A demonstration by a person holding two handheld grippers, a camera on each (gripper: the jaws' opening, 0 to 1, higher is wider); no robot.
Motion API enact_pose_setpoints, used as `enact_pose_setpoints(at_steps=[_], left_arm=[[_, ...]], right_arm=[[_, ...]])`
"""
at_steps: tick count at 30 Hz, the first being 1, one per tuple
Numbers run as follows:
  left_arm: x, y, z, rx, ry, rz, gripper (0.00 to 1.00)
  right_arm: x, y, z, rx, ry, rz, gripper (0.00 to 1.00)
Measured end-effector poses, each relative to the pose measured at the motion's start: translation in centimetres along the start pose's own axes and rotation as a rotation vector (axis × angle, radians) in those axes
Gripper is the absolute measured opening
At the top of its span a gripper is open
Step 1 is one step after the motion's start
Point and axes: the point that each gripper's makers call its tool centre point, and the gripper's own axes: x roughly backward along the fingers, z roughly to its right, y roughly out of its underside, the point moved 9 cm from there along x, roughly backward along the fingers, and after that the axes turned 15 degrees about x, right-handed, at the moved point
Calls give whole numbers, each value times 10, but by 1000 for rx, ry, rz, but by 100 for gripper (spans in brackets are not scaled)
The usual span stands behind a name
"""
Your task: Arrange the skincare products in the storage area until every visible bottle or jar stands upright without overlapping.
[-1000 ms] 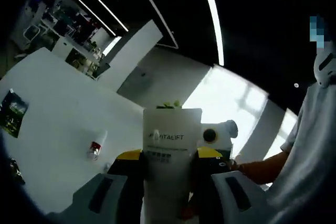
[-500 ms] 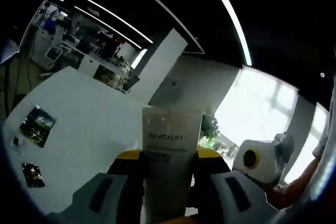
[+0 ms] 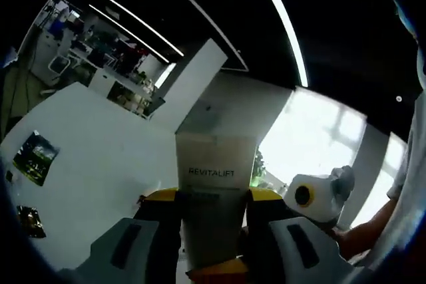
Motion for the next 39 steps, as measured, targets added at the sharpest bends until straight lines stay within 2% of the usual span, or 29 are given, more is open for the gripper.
enact_pose_setpoints(at_steps=[3, 6, 11, 12, 15, 18, 20, 22, 25, 28, 31, 33, 36, 37, 39], left_arm=[[1, -3, 4, 0, 85, -19, 32], [2, -5, 6, 19, 160, -65, 31], [6, -2, 14, 95, 277, -147, 28], [5, -2, 14, 91, 283, -144, 28], [8, 6, 21, 103, 347, -198, 26], [10, 15, 26, 147, 403, -259, 25], [10, 17, 26, 147, 412, -278, 23], [12, 15, 25, 188, 426, -264, 22], [14, 15, 26, 190, 432, -263, 20], [15, 13, 24, 212, 413, -258, 19], [15, 12, 22, 199, 394, -239, 17], [16, 9, 19, 179, 368, -208, 16], [16, 9, 17, 165, 337, -192, 13], [15, 9, 14, 129, 297, -179, 13], [16, 10, 11, 85, 256, -187, 13]], right_arm=[[6, -2, 2, -53, -91, 73, 11], [12, -1, 4, -59, -159, 99, 11], [21, -3, -6, -95, -377, 155, 11], [21, -3, -7, -89, -383, 160, 11], [22, -6, -14, -108, -473, 182, 11], [23, -10, -21, -157, -565, 225, 11], [24, -12, -25, -190, -615, 248, 12], [22, -12, -25, -210, -629, 249, 12], [20, -13, -27, -231, -651, 251, 12], [18, -13, -27, -261, -664, 251, 13], [16, -15, -27, -265, -655, 250, 13], [14, -15, -25, -266, -628, 253, 14], [10, -14, -21, -246, -571, 242, 16], [8, -13, -20, -234, -552, 226, 16], [5, -11, -20, -210, -522, 190, 17]])
